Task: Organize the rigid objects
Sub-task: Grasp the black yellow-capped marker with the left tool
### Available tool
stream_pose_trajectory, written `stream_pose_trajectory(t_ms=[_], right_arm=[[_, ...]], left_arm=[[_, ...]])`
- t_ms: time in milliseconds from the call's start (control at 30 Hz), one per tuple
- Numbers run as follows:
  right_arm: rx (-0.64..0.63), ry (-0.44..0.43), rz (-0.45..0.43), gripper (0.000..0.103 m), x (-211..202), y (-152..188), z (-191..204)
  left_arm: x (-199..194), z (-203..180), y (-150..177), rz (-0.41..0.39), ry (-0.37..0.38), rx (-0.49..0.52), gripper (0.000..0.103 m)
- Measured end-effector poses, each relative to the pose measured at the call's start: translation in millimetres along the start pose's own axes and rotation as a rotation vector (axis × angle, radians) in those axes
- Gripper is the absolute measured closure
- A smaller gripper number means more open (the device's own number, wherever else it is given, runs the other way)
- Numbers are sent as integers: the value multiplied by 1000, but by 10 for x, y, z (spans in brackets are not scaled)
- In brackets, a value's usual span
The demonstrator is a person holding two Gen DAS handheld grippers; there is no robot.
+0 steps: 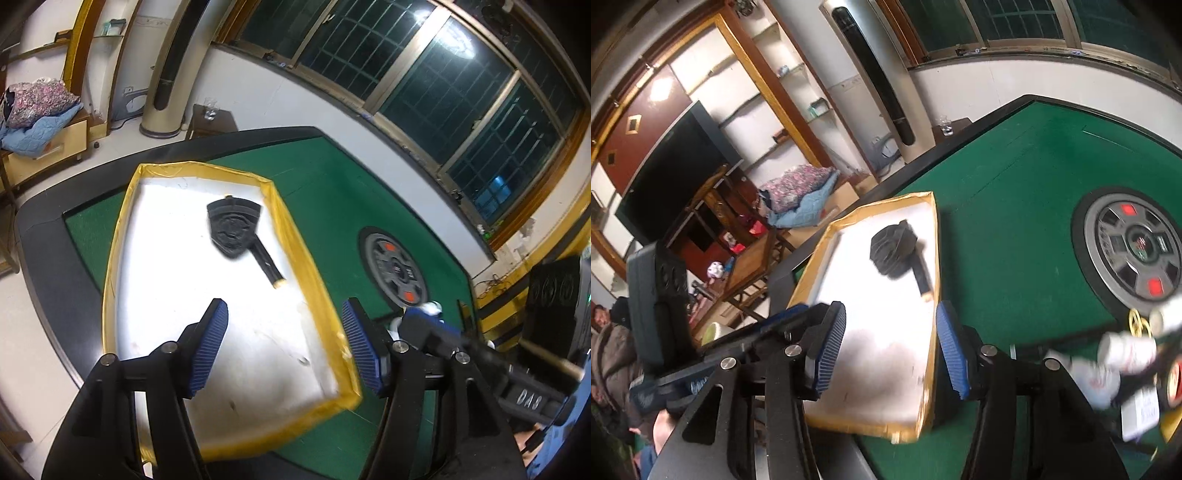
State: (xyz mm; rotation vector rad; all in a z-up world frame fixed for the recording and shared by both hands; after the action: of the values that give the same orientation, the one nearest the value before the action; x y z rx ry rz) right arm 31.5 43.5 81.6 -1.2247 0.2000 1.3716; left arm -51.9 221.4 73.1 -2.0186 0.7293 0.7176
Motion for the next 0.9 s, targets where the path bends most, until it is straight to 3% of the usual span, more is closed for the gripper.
stream_pose_trajectory(t_ms=[200, 367, 633, 800, 900], right_arm=[[-2, -45, -16, 56, -378, 546, -150], [40, -31, -49, 56, -760, 962, -618], [170, 79, -140, 56, -1190, 1061, -1592], [278, 27, -93, 56, -1090, 1126, -1978], [313, -17, -59, 56, -991, 1126, -2109]], left_arm=[[-131, -125, 278, -20, 4, 8, 38], [-149, -378, 531, -23, 24, 58, 38], [61, -962, 924, 18, 73, 191, 38], [355, -1261, 1182, 116, 88, 283, 38], [477, -1334, 1283, 155, 127, 277, 38]])
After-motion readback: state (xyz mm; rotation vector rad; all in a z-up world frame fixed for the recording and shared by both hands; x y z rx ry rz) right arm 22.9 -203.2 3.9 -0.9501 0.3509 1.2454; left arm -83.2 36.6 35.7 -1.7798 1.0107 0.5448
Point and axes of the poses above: each gripper's, at about its wrist camera, not at the fingertips, and x roughly the way its jaws point, z to its left, y to its underside, the point moved 2 cm from there along x, roughly the way its jaws point, and after that the axes turned 7 degrees about z, right-handed, at the moved point
